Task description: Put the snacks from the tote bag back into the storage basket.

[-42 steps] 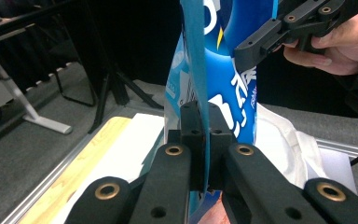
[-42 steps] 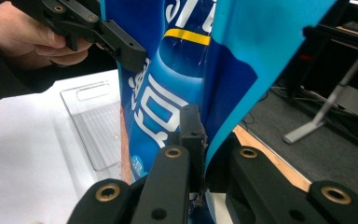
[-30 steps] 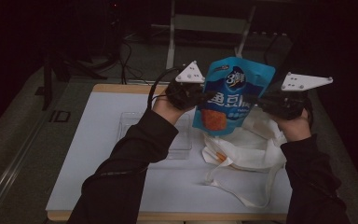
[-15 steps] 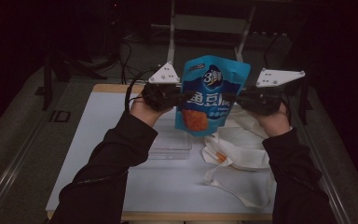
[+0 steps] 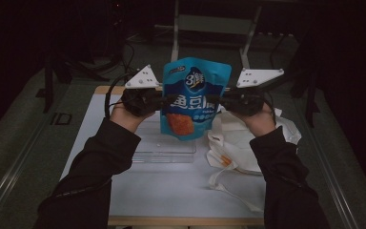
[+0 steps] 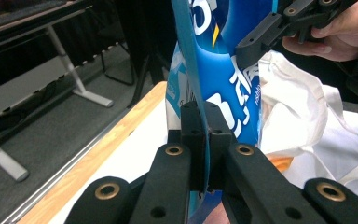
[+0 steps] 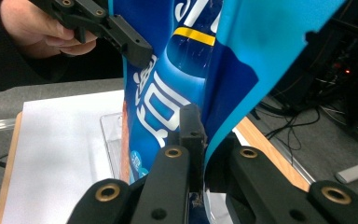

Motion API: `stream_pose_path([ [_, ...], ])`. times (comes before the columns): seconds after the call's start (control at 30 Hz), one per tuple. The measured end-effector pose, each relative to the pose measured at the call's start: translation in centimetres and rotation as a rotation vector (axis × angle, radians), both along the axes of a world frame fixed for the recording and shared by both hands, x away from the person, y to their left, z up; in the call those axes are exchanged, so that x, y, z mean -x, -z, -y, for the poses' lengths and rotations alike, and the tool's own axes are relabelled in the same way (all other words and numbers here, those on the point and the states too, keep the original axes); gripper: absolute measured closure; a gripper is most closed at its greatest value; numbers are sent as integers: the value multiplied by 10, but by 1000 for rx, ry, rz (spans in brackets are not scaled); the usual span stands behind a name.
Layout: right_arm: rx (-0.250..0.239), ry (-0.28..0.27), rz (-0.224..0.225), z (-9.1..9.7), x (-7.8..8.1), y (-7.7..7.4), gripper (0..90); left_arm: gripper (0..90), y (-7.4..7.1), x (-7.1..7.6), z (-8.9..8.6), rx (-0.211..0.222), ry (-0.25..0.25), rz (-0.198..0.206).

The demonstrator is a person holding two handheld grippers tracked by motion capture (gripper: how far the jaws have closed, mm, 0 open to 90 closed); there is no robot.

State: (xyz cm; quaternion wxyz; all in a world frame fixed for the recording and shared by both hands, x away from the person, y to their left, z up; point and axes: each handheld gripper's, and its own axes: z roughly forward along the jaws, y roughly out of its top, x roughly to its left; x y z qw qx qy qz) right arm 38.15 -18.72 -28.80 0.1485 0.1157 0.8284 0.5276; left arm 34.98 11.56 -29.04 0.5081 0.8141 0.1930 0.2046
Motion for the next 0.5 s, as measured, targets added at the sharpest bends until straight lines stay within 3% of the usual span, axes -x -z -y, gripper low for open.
stream_pose_path([
  [0.17,0,-23,-2,-16,-3,1,887,900,2,4,-16,0,-15,10],
  [0.5,9,-65,-11,-48,-6,7,887,900,8,10,-46,-3,-40,-9],
])
